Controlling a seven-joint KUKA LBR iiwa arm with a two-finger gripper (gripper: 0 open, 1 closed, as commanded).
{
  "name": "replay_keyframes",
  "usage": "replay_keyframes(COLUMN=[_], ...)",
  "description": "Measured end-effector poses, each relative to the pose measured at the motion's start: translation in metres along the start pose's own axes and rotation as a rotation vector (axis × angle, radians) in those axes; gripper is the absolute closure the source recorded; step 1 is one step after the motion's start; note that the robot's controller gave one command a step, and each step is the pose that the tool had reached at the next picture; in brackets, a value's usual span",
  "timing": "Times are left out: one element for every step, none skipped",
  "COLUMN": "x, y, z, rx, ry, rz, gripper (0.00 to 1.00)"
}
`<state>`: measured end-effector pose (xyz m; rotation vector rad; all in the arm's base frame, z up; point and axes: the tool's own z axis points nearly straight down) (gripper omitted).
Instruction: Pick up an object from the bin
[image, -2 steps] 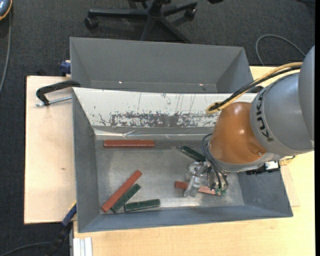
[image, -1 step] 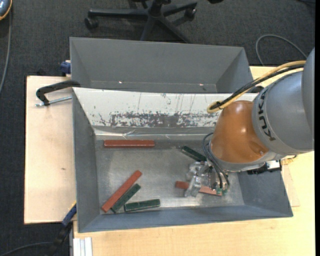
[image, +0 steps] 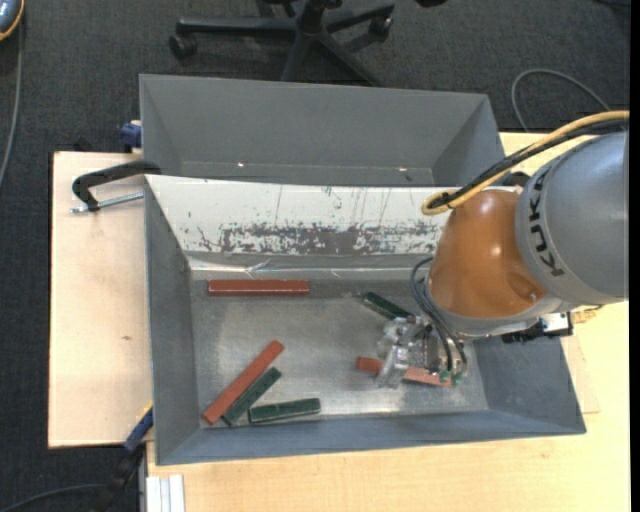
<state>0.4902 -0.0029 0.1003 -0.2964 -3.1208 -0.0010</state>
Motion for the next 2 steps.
replay_keyframes(x=[-0.002,-0.002], y=[0.000,0.001], z=[-0.021,-0.036], rx=[-0.002,-0.002], ry=[-0.008,-0.011], rz=[0.000,0.000], gripper=[1.00,1.00])
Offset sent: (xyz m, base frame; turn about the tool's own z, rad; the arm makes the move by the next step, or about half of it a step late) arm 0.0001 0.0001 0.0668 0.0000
